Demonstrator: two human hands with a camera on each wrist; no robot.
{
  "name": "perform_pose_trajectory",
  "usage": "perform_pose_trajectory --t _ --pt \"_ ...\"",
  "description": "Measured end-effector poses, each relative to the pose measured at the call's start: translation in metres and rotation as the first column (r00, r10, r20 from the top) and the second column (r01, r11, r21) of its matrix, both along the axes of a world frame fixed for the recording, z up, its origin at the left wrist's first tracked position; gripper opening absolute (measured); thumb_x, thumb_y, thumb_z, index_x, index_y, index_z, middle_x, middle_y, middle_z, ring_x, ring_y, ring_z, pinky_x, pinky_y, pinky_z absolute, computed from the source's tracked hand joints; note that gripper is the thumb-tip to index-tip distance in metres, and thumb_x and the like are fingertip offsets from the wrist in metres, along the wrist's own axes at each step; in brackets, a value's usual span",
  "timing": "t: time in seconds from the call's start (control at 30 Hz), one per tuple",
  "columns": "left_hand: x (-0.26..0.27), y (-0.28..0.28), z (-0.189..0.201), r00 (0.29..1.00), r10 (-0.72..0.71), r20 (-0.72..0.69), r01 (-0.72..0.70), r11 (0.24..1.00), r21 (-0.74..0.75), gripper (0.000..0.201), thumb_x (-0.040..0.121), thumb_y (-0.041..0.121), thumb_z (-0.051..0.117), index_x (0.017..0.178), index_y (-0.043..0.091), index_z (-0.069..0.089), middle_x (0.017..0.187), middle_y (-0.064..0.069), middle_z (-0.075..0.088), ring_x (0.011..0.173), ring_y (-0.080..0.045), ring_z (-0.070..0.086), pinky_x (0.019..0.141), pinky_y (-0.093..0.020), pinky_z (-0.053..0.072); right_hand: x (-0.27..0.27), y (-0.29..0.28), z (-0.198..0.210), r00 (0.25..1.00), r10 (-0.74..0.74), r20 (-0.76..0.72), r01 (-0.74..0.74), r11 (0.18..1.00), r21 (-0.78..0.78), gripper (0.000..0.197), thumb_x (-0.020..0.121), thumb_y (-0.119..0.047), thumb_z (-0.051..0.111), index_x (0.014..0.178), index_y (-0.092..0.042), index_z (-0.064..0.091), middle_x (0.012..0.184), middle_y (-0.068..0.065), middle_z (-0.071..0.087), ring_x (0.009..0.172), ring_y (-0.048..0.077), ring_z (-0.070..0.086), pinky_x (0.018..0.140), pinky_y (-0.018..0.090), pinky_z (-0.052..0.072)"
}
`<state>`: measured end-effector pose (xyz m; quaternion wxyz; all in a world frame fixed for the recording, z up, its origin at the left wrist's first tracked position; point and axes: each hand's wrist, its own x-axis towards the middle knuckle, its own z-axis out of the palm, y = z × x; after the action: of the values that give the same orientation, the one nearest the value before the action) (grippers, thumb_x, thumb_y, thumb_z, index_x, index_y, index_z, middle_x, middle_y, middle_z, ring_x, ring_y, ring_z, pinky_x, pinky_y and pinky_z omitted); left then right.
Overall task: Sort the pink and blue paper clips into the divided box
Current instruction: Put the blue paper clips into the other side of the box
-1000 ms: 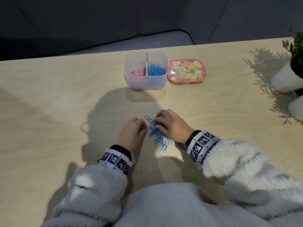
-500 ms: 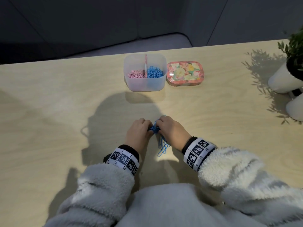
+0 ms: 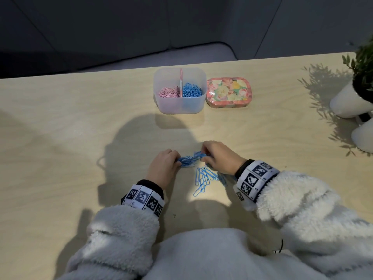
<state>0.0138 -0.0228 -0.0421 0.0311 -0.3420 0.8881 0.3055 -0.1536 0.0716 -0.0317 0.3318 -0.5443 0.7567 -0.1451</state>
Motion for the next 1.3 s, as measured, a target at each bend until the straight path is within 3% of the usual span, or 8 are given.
perform_pose_trajectory --t 0.23,0.43,0.53,0.63,0.87,1.0,1.17,1.3 --pt "0.003 0.002 -0.001 0.999 0.032 -0.031 -0.031 0.999 0.025 0.016 0.089 0.01 0.051 0.098 -0.001 0.058 0.1 -0.02 0.058 0.096 -0.035 0.052 0.08 -0.035 0.034 -0.041 -0.053 0.046 0.917 -0.282 0.282 0.32 0.942 -0.099 0.029 0.084 -0.009 0.064 0.07 -0.024 0.043 0.062 -0.004 0.047 0.052 0.005 0.044 0.053 0.019 0.037" --pt "0.004 -0.007 0.009 0.994 0.09 -0.063 -0.087 0.995 0.041 0.015 0.089 0.009 0.052 0.097 -0.001 0.058 0.099 -0.021 0.058 0.097 -0.035 0.053 0.079 -0.034 0.033 -0.068 -0.123 0.08 0.941 -0.329 0.08 0.336 0.936 -0.105 0.029 0.085 -0.014 0.063 0.062 -0.019 0.046 0.062 -0.004 0.048 0.051 0.002 0.046 0.051 0.017 0.035" --pt "-0.004 -0.02 0.023 0.991 0.088 -0.102 -0.085 0.996 0.028 0.015 0.089 0.009 0.053 0.097 -0.002 0.058 0.098 -0.023 0.059 0.095 -0.035 0.053 0.077 -0.033 0.031 -0.07 -0.146 0.083 0.919 -0.394 0.035 0.395 0.915 -0.079 0.028 0.084 -0.012 0.064 0.059 -0.014 0.051 0.068 0.005 0.059 0.062 0.015 0.055 0.056 0.022 0.044" --pt "-0.022 -0.037 0.042 0.986 0.059 -0.154 -0.063 0.998 -0.018 0.014 0.089 0.01 0.053 0.095 -0.002 0.057 0.097 -0.024 0.06 0.093 -0.036 0.054 0.073 -0.034 0.03 -0.07 -0.151 0.084 0.885 -0.461 0.064 0.466 0.878 -0.113 0.021 0.088 -0.01 0.054 0.087 0.007 0.065 0.1 0.024 0.068 0.092 0.034 0.066 0.085 0.042 0.054" --pt "-0.095 -0.082 0.082 0.959 0.13 -0.251 -0.161 0.981 -0.106 0.02 0.09 0.009 0.047 0.101 -0.006 0.055 0.107 -0.026 0.059 0.101 -0.033 0.053 0.081 -0.031 0.032 -0.063 -0.089 0.073 0.817 -0.471 0.334 0.555 0.8 -0.23 0.017 0.089 -0.003 0.047 0.086 -0.002 0.064 0.079 0.01 0.063 0.073 0.025 0.061 0.077 0.042 0.054" --pt "-0.137 -0.103 0.084 0.98 0.179 -0.088 -0.19 0.97 -0.15 0.025 0.094 0.015 0.047 0.112 -0.001 0.054 0.118 -0.02 0.058 0.11 -0.035 0.053 0.091 -0.039 0.04 -0.055 -0.029 0.056 0.738 -0.483 0.47 0.617 0.766 -0.182 0.02 0.091 0.006 0.042 0.101 0.008 0.06 0.083 0.01 0.059 0.062 0.011 0.058 0.06 0.016 0.053" --pt "-0.155 -0.106 0.075 0.994 0.099 0.048 -0.085 0.97 -0.226 0.032 0.085 0.023 0.064 0.107 -0.001 0.06 0.114 -0.02 0.061 0.106 -0.036 0.057 0.084 -0.039 0.045 -0.051 0.041 0.029 0.819 -0.481 0.312 0.527 0.847 -0.078 0.028 0.088 0.001 0.05 0.074 -0.02 0.061 0.079 0.01 0.063 0.066 0.018 0.057 0.071 0.033 0.05" --pt "-0.147 -0.104 0.077 0.996 0.08 -0.025 -0.084 0.976 -0.2 0.032 0.084 0.026 0.063 0.105 0.001 0.062 0.117 -0.02 0.056 0.105 -0.036 0.055 0.086 -0.038 0.044 -0.04 0.075 0.03 0.886 -0.443 0.14 0.452 0.891 -0.041 0.017 0.083 -0.001 0.056 0.069 -0.008 0.061 0.063 0.0 0.059 0.053 0.0 0.049 0.058 0.01 0.04"
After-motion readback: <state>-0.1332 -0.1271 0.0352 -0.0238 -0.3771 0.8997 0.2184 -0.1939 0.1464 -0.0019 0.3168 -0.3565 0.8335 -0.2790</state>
